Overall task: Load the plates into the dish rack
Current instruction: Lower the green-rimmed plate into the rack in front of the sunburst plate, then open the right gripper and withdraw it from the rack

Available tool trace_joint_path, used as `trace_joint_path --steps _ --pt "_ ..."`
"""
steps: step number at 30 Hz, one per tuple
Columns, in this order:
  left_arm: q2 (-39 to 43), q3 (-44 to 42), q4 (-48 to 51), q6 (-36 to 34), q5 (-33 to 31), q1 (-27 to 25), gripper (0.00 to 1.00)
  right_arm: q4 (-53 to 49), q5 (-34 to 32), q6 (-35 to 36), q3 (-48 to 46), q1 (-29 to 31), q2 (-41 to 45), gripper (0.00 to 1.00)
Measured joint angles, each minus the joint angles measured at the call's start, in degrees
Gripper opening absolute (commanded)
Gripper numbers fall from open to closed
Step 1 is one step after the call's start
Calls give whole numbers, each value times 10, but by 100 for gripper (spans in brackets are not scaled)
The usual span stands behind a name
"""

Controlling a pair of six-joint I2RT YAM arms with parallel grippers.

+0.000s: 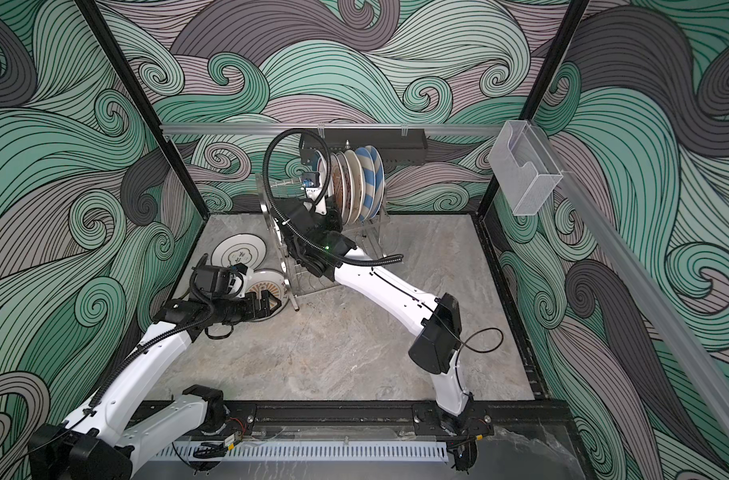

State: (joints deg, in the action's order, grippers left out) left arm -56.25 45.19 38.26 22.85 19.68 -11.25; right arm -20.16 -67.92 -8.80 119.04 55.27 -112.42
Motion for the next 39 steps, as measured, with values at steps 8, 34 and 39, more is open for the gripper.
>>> trace_joint_path --steps 8,34,39 --pt "2 0 0 0 -3 6 99 3 5 41 -5 6 24 37" --pt "8 0 13 10 -81 22 99 24 389 68 -521 46 632 100" --pt "22 -23 -18 38 -85 22 98 -16 419 9 -690 46 763 100"
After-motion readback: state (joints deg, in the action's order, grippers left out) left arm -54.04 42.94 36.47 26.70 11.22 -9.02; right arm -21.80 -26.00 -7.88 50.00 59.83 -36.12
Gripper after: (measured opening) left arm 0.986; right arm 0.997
